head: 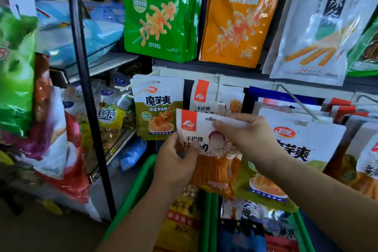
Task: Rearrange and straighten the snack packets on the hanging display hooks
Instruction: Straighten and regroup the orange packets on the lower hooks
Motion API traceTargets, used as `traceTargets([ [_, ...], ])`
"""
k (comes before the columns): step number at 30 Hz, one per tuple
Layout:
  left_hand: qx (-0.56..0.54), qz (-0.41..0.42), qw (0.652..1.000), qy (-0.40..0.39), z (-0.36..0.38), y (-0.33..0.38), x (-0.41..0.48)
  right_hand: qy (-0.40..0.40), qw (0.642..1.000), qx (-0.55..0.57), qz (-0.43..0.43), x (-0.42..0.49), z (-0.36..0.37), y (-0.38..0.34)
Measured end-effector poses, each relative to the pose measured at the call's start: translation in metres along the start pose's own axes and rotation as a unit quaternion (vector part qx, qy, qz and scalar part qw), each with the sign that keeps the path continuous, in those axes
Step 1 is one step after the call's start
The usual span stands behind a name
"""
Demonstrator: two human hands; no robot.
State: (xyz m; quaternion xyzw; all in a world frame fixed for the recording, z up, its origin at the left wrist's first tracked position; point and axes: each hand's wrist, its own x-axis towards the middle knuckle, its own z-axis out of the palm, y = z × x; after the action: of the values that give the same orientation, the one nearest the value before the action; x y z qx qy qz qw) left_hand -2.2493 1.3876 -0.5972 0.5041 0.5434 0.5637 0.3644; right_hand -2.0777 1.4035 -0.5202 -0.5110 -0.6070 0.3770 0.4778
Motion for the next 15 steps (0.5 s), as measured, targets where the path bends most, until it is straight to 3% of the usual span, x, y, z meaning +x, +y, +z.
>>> traceTargets([
  [5, 0.094, 0.095, 0.991, 0.021, 0.006, 0.001, 0.0, 0.017, 0.997, 0.067, -0.032, 0.005, 0.006, -0.005],
  [11, 0.124, 0.096, 0.987, 0.017, 0.008, -0.002, 0.002, 0.03, 0.994, 0.105, -0.013, 0.012, 0.006, 0.0],
  [15, 0.131, 0.072, 0.989, 0.012, 0.013, -0.008, 0.007, 0.05, 0.998, 0.001, -0.037, 0.021, 0.005, 0.007],
])
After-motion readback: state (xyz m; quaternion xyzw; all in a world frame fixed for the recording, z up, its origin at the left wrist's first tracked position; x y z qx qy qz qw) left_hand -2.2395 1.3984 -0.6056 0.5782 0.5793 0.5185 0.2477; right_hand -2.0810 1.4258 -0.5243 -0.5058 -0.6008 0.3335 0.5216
